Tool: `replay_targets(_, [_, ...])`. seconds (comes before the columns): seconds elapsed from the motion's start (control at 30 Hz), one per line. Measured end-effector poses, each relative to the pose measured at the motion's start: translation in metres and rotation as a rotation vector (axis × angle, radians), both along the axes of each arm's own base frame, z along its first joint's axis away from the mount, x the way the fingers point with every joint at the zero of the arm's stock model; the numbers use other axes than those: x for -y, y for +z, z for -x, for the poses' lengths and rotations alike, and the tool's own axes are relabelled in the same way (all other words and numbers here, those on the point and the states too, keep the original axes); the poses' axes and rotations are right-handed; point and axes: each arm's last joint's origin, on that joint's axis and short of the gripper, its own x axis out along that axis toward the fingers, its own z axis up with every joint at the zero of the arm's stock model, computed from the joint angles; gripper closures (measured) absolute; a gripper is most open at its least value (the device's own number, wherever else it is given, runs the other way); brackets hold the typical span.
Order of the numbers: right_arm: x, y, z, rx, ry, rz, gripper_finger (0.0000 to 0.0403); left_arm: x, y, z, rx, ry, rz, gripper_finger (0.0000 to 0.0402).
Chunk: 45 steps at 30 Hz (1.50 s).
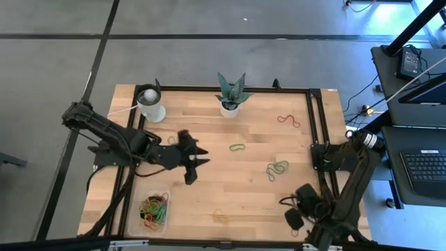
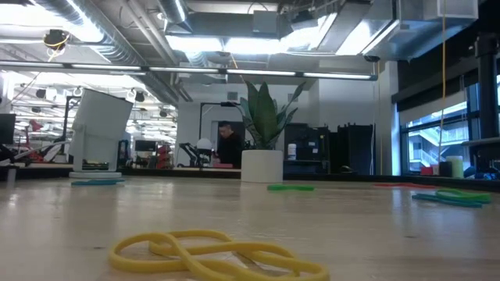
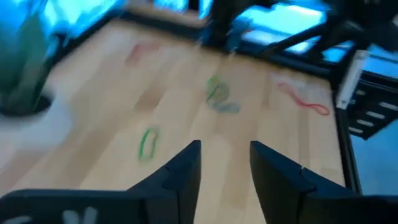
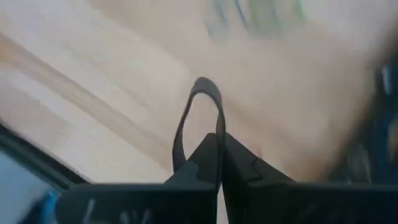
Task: Pick and place rubber bands into bin
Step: Put the black rubber band into the transparent bin
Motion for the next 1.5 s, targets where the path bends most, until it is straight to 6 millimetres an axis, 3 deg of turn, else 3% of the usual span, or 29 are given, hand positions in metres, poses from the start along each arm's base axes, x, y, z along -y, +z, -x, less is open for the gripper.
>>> replay_targets(0.23, [0.029,0.053,-0.034,0.415,0.190,0.327,0.0399,0.028,-0.003,-0.045,0.228,-0.206,-0.139,0.0190])
replay_targets(0.47, [0.048,0.091,-0.075,0.483,0.373,0.589,0.0399,0.030,-0.005,-0.083,0.506,-0.202,-0.011,0.0113])
replay_targets(0.67, [0.050,0.113,-0.102,0.474,0.562,0.705,0.0399,0.024,-0.009,-0.094,0.574,-0.166,0.096,0.0099])
replay_targets(0.8, [0.050,0.118,-0.111,0.472,0.650,0.695,0.0399,0.024,-0.008,-0.094,0.578,-0.159,0.105,0.0102])
replay_targets(1.23, [0.061,0.120,-0.128,0.481,0.703,0.640,0.0399,0.027,-0.002,-0.093,0.636,-0.219,0.065,0.0115])
replay_targets(1.37, [0.063,0.122,-0.132,0.491,0.718,0.631,0.0399,0.027,-0.002,-0.093,0.632,-0.231,0.006,0.0178])
replay_targets(1.5, [0.065,0.122,-0.134,0.495,0.714,0.623,0.0397,0.028,-0.002,-0.093,0.629,-0.262,-0.029,0.0285])
